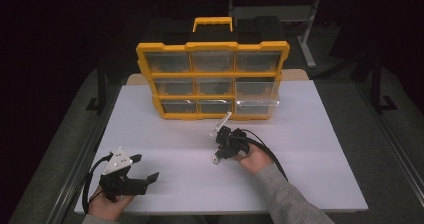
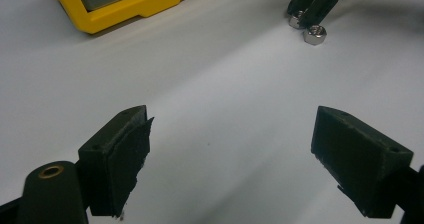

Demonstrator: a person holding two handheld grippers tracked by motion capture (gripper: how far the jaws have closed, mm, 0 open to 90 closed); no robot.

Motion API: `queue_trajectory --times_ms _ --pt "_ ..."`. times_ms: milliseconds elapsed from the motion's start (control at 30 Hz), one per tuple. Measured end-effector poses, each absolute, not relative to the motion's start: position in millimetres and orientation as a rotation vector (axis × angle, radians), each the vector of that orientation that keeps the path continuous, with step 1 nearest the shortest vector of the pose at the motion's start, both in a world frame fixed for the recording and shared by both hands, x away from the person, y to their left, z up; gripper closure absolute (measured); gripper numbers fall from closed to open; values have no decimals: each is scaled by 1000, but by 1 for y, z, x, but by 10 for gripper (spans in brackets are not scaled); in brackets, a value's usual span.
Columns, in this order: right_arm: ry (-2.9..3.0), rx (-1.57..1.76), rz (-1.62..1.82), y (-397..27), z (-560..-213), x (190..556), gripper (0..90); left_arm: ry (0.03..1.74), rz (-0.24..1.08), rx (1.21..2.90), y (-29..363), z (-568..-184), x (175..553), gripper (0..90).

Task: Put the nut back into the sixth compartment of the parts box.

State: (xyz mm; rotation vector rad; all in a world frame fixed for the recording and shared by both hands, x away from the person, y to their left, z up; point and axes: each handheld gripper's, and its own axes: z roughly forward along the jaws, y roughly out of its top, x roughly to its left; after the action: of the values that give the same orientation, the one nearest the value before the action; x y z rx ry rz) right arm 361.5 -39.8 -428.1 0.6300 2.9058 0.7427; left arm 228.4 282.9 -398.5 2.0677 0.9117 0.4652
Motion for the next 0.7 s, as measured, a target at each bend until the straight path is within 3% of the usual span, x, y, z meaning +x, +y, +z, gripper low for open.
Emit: queue_trajectory --times_ms 367,700 --pt "2957 636 761 -44 -425 368 690 908 467 2080 283 -399 229 152" --pt "2955 593 862 -52 -386 361 690 912 466 2072 282 -399 228 152"
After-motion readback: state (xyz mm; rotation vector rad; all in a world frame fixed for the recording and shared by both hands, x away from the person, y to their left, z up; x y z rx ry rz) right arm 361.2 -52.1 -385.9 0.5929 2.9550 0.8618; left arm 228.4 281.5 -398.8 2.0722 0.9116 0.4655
